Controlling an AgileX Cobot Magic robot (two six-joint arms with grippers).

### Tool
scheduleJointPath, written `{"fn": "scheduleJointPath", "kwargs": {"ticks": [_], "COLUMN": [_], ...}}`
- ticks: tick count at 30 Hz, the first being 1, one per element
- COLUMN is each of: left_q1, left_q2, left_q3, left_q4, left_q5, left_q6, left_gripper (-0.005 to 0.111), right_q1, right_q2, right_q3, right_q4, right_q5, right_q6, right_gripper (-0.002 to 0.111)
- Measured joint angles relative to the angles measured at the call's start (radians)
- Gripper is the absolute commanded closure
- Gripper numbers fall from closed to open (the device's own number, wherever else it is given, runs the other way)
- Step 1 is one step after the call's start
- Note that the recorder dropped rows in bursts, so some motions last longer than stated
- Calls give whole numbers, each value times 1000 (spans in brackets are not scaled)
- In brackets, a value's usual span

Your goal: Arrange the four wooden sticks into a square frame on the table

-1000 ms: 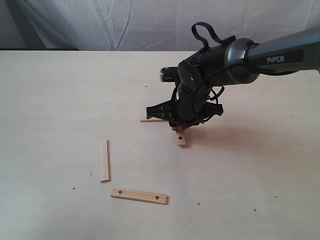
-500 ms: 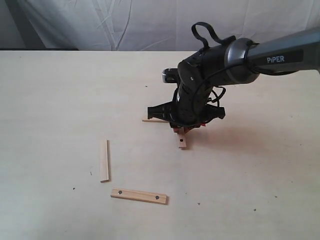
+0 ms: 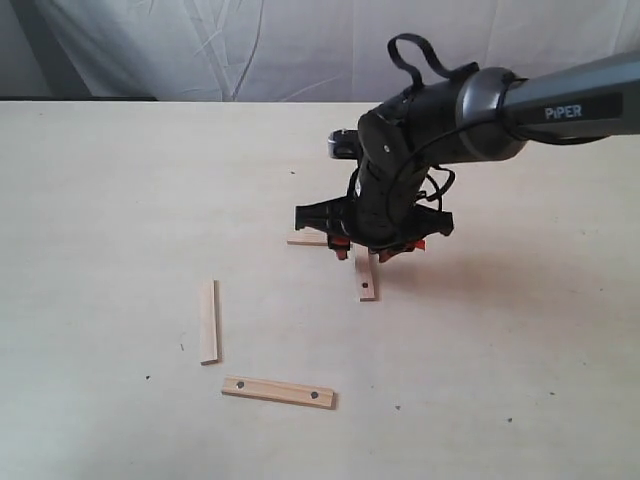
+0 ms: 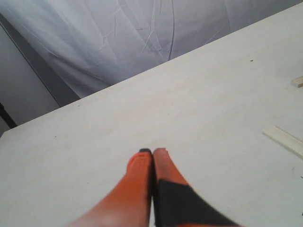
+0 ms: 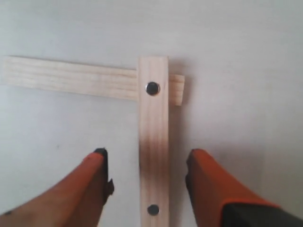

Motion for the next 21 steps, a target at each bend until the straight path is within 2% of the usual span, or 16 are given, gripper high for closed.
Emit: {"fn": "scheduleJointPath", "kwargs": {"ticks": [3, 6, 7, 12, 21], "left_q1": [0, 0, 0, 0, 0], "left_q2": [0, 0, 0, 0, 0], "left_q3": [0, 0, 0, 0, 0], "left_q4": [0, 0, 0, 0, 18], "left_q5": [0, 0, 0, 0, 0], "left_q6": [0, 0, 0, 0, 9], "left_gripper": [107, 107, 107, 107, 107], "right_q1": [0, -5, -10, -67, -180], "right_q2": [-67, -142, -160, -244, -363], "right_q3": [0, -2, -2, -2, 109], "right_q4": [2, 2, 2, 2, 15], "right_q5": [29, 70, 85, 166, 175], "right_q6": [2, -15, -25, -97, -213], "right_gripper": [76, 103, 108, 108, 108]}}
